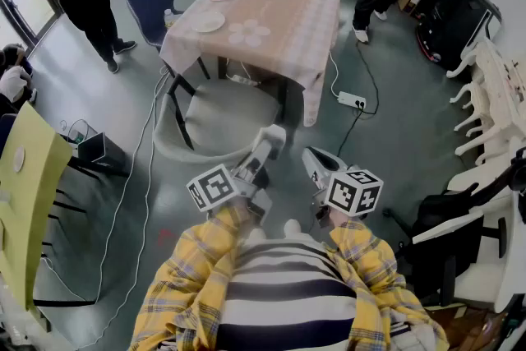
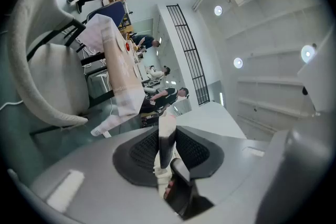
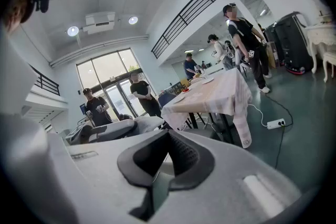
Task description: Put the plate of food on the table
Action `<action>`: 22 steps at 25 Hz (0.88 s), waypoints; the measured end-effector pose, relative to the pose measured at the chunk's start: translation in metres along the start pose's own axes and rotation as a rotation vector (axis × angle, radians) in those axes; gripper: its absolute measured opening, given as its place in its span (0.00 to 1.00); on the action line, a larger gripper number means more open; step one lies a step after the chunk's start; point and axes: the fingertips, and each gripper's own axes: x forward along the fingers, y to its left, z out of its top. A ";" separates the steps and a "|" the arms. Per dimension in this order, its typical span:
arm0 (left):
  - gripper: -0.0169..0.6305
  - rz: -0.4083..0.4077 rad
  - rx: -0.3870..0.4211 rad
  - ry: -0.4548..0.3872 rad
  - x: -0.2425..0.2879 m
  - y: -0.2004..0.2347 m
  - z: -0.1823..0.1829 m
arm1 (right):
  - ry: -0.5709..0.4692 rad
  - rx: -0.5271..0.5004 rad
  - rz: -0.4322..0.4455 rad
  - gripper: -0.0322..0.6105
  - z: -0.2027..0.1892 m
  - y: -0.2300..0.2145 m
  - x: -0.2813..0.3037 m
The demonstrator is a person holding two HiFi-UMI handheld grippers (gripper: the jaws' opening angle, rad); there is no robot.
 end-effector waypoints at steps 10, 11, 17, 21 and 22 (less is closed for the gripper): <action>0.17 0.090 0.059 -0.026 0.004 0.015 -0.012 | 0.030 -0.038 -0.018 0.04 -0.004 0.008 0.024; 0.17 0.094 0.054 -0.028 0.003 0.016 -0.012 | 0.029 -0.036 -0.022 0.04 -0.004 0.007 0.023; 0.17 0.080 0.021 -0.036 -0.003 0.016 -0.012 | -0.001 -0.004 -0.037 0.04 0.000 0.002 0.023; 0.17 0.087 0.011 -0.018 -0.009 0.024 -0.014 | 0.013 -0.005 -0.046 0.05 -0.009 0.006 0.027; 0.17 0.086 0.008 -0.011 -0.010 0.026 -0.014 | 0.014 -0.003 -0.050 0.05 -0.011 0.007 0.028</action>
